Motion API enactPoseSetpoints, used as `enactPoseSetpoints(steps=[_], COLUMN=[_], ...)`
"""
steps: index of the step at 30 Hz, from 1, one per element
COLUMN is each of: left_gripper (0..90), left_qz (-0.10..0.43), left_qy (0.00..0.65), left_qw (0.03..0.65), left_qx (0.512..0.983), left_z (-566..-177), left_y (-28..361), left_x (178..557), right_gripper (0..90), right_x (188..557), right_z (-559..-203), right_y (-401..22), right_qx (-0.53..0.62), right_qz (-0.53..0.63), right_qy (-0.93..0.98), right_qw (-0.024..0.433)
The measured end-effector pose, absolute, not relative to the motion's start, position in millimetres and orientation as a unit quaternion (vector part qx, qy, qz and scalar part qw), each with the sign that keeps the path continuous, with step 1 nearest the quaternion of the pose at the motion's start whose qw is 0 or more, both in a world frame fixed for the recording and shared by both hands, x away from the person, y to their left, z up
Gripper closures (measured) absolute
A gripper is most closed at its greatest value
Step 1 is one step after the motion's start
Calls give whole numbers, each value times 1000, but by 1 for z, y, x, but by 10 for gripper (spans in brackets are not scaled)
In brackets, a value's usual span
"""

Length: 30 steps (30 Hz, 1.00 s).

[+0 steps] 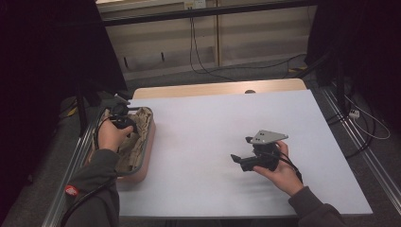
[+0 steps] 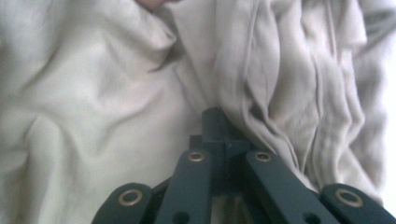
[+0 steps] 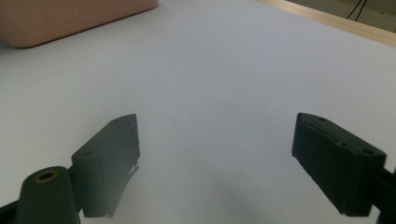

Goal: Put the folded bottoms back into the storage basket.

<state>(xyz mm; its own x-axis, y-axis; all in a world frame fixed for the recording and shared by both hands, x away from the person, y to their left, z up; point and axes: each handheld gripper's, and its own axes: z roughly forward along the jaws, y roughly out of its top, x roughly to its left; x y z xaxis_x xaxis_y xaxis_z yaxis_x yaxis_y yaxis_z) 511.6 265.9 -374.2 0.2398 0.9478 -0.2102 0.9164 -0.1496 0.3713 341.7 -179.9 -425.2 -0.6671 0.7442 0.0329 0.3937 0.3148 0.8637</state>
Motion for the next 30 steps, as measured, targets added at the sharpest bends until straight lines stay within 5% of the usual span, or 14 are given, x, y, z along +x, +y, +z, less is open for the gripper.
enactPoseSetpoints(steps=[15,30], left_gripper=[900,900], left_qz=[18,43], left_qy=[630,633], left_qw=[198,205], left_qx=[750,745], left_z=[-418,-398], left_y=[251,274], left_x=[530,524], right_gripper=[143,142], right_x=[342,340], right_z=[-425,-426], right_y=[-181,-182], right_qx=[358,358], right_qz=[460,459], right_qy=[790,791], right_qw=[188,189])
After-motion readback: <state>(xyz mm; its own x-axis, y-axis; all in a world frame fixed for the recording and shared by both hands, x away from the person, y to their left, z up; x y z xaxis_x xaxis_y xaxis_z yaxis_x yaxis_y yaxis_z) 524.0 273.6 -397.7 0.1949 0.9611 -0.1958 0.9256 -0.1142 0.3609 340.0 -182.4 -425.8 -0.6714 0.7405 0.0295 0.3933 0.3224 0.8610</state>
